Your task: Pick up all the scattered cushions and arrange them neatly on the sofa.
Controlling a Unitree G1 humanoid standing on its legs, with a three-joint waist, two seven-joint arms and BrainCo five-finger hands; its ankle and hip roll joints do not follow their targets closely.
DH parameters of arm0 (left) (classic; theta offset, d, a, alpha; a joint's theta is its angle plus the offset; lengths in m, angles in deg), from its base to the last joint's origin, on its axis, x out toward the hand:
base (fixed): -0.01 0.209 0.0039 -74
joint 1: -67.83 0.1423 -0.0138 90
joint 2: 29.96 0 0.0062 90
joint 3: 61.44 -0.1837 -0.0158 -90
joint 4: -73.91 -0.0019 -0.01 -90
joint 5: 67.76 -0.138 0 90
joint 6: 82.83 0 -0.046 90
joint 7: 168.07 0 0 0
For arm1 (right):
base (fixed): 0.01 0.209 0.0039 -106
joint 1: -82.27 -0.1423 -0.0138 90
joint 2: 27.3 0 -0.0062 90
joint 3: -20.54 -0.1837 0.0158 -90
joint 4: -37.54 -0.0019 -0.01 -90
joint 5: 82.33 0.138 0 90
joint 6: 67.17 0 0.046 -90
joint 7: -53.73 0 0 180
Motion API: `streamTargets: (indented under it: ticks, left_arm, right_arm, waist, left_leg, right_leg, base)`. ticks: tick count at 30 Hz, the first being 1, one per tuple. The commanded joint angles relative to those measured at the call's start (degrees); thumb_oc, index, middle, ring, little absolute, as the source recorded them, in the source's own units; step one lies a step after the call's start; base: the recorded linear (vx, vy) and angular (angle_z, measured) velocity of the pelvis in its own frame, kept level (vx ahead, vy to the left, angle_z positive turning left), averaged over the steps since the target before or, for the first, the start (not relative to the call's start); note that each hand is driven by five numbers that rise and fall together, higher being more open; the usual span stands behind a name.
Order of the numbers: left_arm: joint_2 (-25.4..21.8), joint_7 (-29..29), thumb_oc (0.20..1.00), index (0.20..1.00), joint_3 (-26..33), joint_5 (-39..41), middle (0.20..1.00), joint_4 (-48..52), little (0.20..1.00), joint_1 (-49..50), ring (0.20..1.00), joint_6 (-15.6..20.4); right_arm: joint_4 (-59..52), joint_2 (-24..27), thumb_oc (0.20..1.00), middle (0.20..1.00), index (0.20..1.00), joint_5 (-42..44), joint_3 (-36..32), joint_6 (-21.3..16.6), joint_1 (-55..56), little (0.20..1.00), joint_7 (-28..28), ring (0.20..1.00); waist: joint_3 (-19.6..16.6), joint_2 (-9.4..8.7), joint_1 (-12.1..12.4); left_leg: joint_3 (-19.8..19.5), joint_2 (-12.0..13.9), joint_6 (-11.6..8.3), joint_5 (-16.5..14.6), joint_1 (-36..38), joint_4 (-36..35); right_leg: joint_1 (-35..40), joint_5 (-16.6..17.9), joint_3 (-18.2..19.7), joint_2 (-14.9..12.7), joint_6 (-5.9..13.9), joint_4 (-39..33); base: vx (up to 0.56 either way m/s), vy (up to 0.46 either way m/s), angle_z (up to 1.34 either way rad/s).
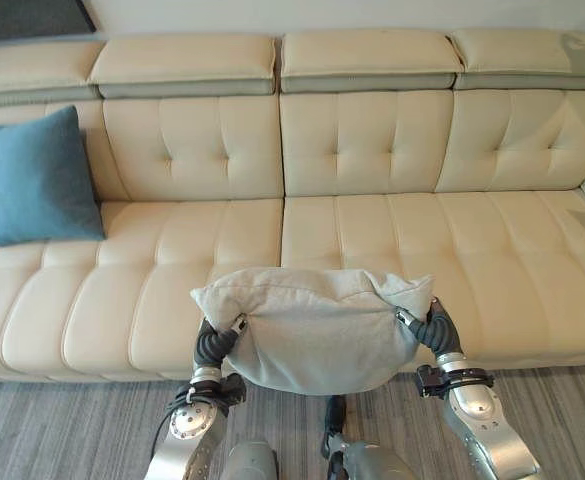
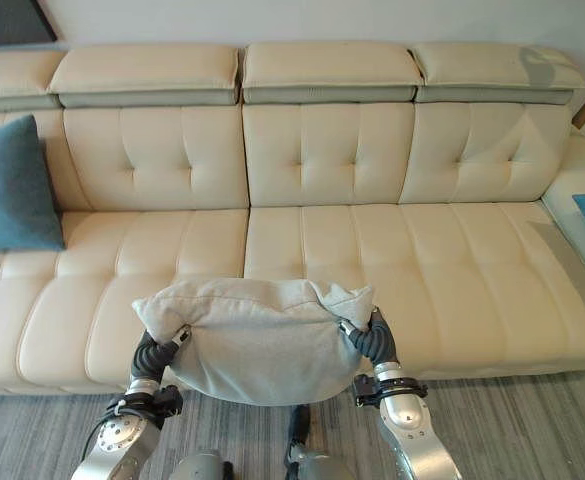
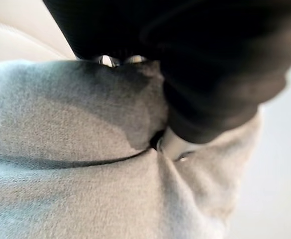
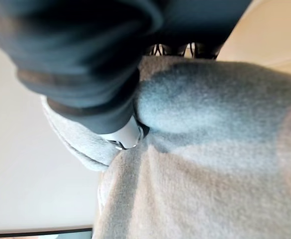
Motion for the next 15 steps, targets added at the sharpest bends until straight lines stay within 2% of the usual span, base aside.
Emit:
streamTargets:
  ticks: [1,2,3,4,5,6,10,11,15]
  left_arm:
    - [-1.2,0.1,0.200,0.200,3.3,1.7,0.200,5.9,0.200,-2.0,0.200,5.5]
    - [-1.2,0.2,0.200,0.200,3.2,1.6,0.200,5.9,0.200,-1.8,0.200,5.3]
    - [-1.1,0.5,0.200,0.200,3.0,1.6,0.200,6.0,0.200,-1.6,0.200,5.3]
    - [-0.9,0.7,0.200,0.200,2.8,1.7,0.200,6.3,0.200,-1.0,0.200,5.1]
    - [-0.9,0.7,0.200,0.200,2.8,1.7,0.200,6.3,0.200,-1.0,0.200,5.1]
    - [-0.6,1.4,0.200,0.200,2.6,2.1,0.200,6.5,0.200,-1.2,0.200,5.2]
    - [-0.4,2.8,0.200,0.200,1.7,2.8,0.200,7.2,0.200,-2.4,0.200,5.9]
    - [-0.8,4.1,0.200,0.200,0.4,2.0,0.200,6.7,0.200,-5.3,0.200,5.7]
    - [-2.2,6.7,0.200,0.200,-1.9,1.4,0.200,3.7,0.200,-12.5,0.200,5.3]
  right_arm:
    - [-4.5,-0.3,0.200,0.200,0.200,2.0,-1.6,-5.5,-4.0,0.200,0.5,0.200]
    - [-4.6,-0.3,0.200,0.200,0.200,1.6,-1.4,-5.5,-4.2,0.200,0.6,0.200]
    - [-4.6,-0.4,0.200,0.200,0.200,1.6,-1.1,-5.6,-4.5,0.200,1.0,0.200]
    - [-5.0,-0.3,0.200,0.200,0.200,1.2,-0.3,-5.3,-5.3,0.200,1.2,0.200]
    - [-5.0,-0.3,0.200,0.200,0.200,1.2,-0.3,-5.3,-5.3,0.200,1.2,0.200]
    - [-4.9,-0.3,0.200,0.200,0.200,0.8,0.6,-5.2,-6.6,0.200,1.9,0.200]
    - [-5.7,-1.0,0.200,0.200,0.200,-1.6,2.9,-4.4,-11.1,0.200,3.3,0.200]
    - [-5.1,-1.1,0.200,0.200,0.200,-3.9,3.8,-3.3,-15.1,0.200,5.2,0.200]
    - [-1.7,-1.1,0.200,0.200,0.200,-5.5,4.9,-1.4,-23.1,0.200,8.6,0.200]
  waist:
    - [-0.5,-0.82,0.8]
    - [-0.5,-0.82,0.8]
    - [-0.8,-0.66,0.8]
    - [-1.1,0.05,0.8]
    - [-1.1,0.04,0.8]
    - [-1.2,0.50,0.7]
    - [-2.8,1.35,1.0]
    - [-4.0,1.70,1.1]
    - [-4.4,1.32,0.7]
  left_leg:
    - [1.8,-2.8,2.92,4.9,3.8,-12.9]
    - [1.1,-3.1,3.26,4.8,4.6,-18.1]
    - [-0.2,-3.0,3.09,6.6,5.3,-26.6]
    - [-2.3,-1.8,1.64,11.7,6.1,-35.1]
    - [-2.4,-1.8,1.64,11.7,6.2,-35.2]
    - [-3.7,-0.7,0.19,15.1,6.1,-38.9]
    - [-2.1,-0.3,-0.56,14.6,8.7,-40.3]
    - [-2.1,-0.7,-0.41,13.4,10.0,-40.3]
    - [-2.1,-1.5,0.24,11.9,11.4,-40.3]
  right_leg:
    - [6.7,-8.4,0.8,-1.8,5.86,-0.1]
    - [6.8,-8.7,0.9,-1.9,5.97,-0.1]
    - [7.0,-9.0,0.9,-2.1,6.17,-0.1]
    - [8.0,-9.9,0.7,-1.8,5.72,-0.1]
    - [8.1,-9.9,0.7,-1.8,5.72,-0.1]
    - [9.1,-10.8,0.8,-2.0,5.43,0.2]
    - [12.0,-12.1,0.8,-2.4,5.84,0.2]
    - [13.4,-12.5,0.6,-2.9,6.02,0.1]
    - [14.4,-12.9,0.9,-3.8,6.32,0.7]
  base:
    - [0.15,0.001,0.05]
    - [0.23,0.012,0.01]
    - [0.32,0.048,-0.01]
    - [0.24,0.044,0.00]
    - [0.30,0.091,0.01]
    - [0.21,0.094,0.06]
    - [0.29,0.171,-0.01]
    - [0.26,0.193,0.00]
    - [0.21,0.179,0.13]
